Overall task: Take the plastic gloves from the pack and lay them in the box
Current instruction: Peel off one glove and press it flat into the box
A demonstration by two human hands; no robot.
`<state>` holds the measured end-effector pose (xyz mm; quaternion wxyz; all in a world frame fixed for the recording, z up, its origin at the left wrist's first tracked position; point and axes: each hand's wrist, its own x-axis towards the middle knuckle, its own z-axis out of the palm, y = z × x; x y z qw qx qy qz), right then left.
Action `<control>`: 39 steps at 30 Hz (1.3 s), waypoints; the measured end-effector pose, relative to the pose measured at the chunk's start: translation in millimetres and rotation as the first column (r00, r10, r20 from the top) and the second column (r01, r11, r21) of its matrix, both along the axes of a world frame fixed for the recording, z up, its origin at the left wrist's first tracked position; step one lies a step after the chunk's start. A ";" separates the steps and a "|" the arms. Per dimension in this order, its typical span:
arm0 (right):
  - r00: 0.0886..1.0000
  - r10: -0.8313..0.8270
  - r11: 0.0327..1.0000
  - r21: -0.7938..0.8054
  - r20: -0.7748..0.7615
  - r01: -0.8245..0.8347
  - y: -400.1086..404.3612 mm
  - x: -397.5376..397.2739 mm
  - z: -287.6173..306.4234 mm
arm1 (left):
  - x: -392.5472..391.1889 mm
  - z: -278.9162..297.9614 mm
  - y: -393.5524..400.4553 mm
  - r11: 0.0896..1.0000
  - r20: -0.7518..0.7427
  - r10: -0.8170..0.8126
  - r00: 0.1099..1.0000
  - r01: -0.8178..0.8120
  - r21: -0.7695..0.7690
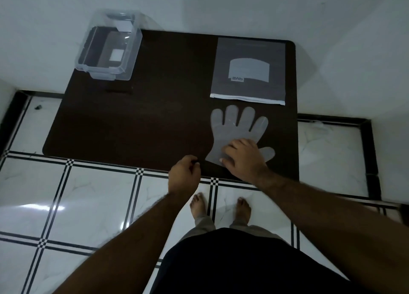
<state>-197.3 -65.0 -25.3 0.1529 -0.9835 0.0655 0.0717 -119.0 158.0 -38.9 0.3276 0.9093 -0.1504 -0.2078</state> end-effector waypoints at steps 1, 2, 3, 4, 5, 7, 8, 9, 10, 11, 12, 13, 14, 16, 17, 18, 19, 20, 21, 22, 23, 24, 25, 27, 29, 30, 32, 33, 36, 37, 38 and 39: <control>1.000 -0.015 1.000 0.017 -0.006 0.016 12.3 7.6 0.5 | 3.1 -0.6 2.7 1.000 -0.020 0.023 1.000 -0.023 -0.011; 1.000 -0.025 0.999 0.033 -0.008 0.025 24.0 14.9 0.4 | 5.9 -0.4 5.4 0.999 -0.039 0.038 0.999 -0.039 -0.024; 1.000 -0.030 0.998 0.050 -0.007 0.030 34.7 21.6 0.4 | 8.7 -0.4 8.0 0.998 -0.055 0.047 0.997 -0.049 -0.035; 1.000 -0.030 0.998 0.063 -0.010 0.031 43.9 27.7 -0.1 | 11.5 -0.6 10.5 0.998 -0.070 0.049 0.996 -0.052 -0.042; 0.999 -0.029 0.998 0.063 -0.016 0.029 51.3 33.0 -0.8 | 14.0 -0.9 12.6 0.998 -0.085 0.047 0.995 -0.051 -0.045; 0.998 -0.043 0.999 0.014 -0.053 0.044 61.0 40.4 -2.1 | 18.8 -0.6 15.8 0.998 -0.111 0.036 0.993 -0.042 -0.046; 0.995 -0.059 0.998 -0.018 -0.082 0.057 63.1 42.8 -3.0 | 21.2 -0.5 17.1 0.998 -0.114 0.029 0.993 -0.034 -0.050; 0.992 -0.070 0.997 -0.045 -0.110 0.065 63.8 44.5 -3.9 | 23.7 -1.1 18.5 0.998 -0.113 0.020 0.993 -0.026 -0.056; 0.989 -0.072 0.996 -0.064 -0.131 0.064 63.7 45.4 -4.9 | 25.9 -1.6 19.6 0.998 -0.109 0.014 0.994 -0.021 -0.062; 0.987 -0.067 0.996 -0.075 -0.147 0.056 63.2 45.3 -6.3 | 28.1 -2.6 21.0 0.998 -0.109 0.013 0.994 -0.020 -0.064; 0.986 -0.058 0.995 -0.084 -0.159 0.045 62.6 45.0 -7.1 | 29.8 -3.0 21.8 0.998 -0.114 0.015 0.993 -0.023 -0.065; 0.986 -0.050 0.995 -0.090 -0.160 0.036 61.9 44.1 -7.7 | 31.3 -3.9 22.3 0.997 -0.123 0.021 0.992 -0.029 -0.065; 0.988 -0.044 0.995 -0.092 -0.149 0.030 61.1 42.9 -8.6 | 32.5 -4.5 22.6 0.997 -0.129 0.028 0.991 -0.037 -0.068; 0.992 -0.045 0.997 -0.074 -0.117 0.037 58.3 39.9 -12.8 | 34.5 -5.2 21.6 0.996 -0.143 0.033 0.989 -0.044 -0.075; 0.993 -0.056 0.998 -0.049 -0.106 0.051 56.9 38.4 -14.6 | 35.4 -5.2 20.1 0.996 -0.152 0.030 0.988 -0.043 -0.081; 0.993 -0.076 0.997 -0.006 -0.088 0.076 55.5 36.5 -16.6 | 36.3 -5.1 18.1 0.995 -0.164 0.028 0.986 -0.043 -0.090; 0.992 -0.108 0.992 0.056 -0.061 0.112 53.8 34.6 -19.2 | 36.9 -5.2 15.8 0.994 -0.181 0.030 0.983 -0.049 -0.100; 0.987 -0.160 0.977 0.136 -0.024 0.161 52.2 32.3 -21.2 | 37.5 -4.4 12.7 0.991 -0.205 0.036 0.978 -0.061 -0.116; 0.974 -0.225 0.952 0.219 0.016 0.216 50.5 29.6 -22.5 | 37.8 -3.8 9.5 0.988 -0.238 0.045 0.970 -0.079 -0.133; 0.955 -0.294 0.918 0.294 0.047 0.268 48.8 26.9 -22.8 | 38.0 -2.9 5.5 0.983 -0.283 0.052 0.958 -0.099 -0.153; 0.932 -0.357 0.881 0.352 0.057 0.316 46.8 23.9 -22.3 | 38.0 -2.4 1.3 0.978 -0.333 0.054 0.941 -0.117 -0.174; 0.912 -0.407 0.848 0.396 0.059 0.352 44.7 20.8 -21.2 | 38.0 -1.6 -3.4 0.971 -0.379 0.049 0.924 -0.133 -0.198; 0.895 -0.442 0.822 0.428 0.066 0.375 42.6 18.2 -19.9 | 37.9 -0.6 -8.8 0.965 -0.417 0.042 0.908 -0.145 -0.218; 0.869 -0.490 0.776 0.490 0.071 0.397 38.6 14.1 -17.4 | 37.9 2.7 -21.1 0.957 -0.491 0.039 0.870 -0.175 -0.233; 0.843 -0.538 0.706 0.562 0.028 0.432 36.7 11.9 -15.0 | 37.2 6.9 -34.0 0.941 -0.589 0.061 0.806 -0.243 -0.234; 0.828 -0.560 0.666 0.594 0.000 0.451 36.3 11.6 -13.8 | 36.3 10.0 -40.6 0.929 -0.644 0.074 0.762 -0.287 -0.233; 0.794 -0.605 0.585 0.640 -0.066 0.498 35.9 12.6 -11.4 | 34.4 12.8 -52.3 0.893 -0.745 0.113 0.657 -0.396 -0.214; 0.774 -0.623 0.533 0.664 -0.111 0.524 35.5 13.3 -10.2 | 33.7 13.5 -57.3 0.867 -0.789 0.139 0.599 -0.458 -0.196; 0.732 -0.639 0.391 0.719 -0.237 0.574 32.6 12.1 -7.4 | 33.4 17.0 -69.2 0.799 -0.878 0.168 0.448 -0.584 -0.145; 0.723 -0.635 0.343 0.741 -0.270 0.578 31.3 10.8 -7.4 | 33.4 17.7 -72.3 0.789 -0.893 0.161 0.421 -0.598 -0.140; 0.712 -0.636 0.304 0.752 -0.297 0.585 30.4 9.7 -7.3 | 33.2 18.1 -74.5 0.783 -0.901 0.155 0.405 -0.607 -0.138; 0.698 -0.642 0.276 0.754 -0.317 0.596 29.2 8.8 -7.0 | 32.6 18.1 -76.3 0.779 -0.903 0.151 0.402 -0.611 -0.141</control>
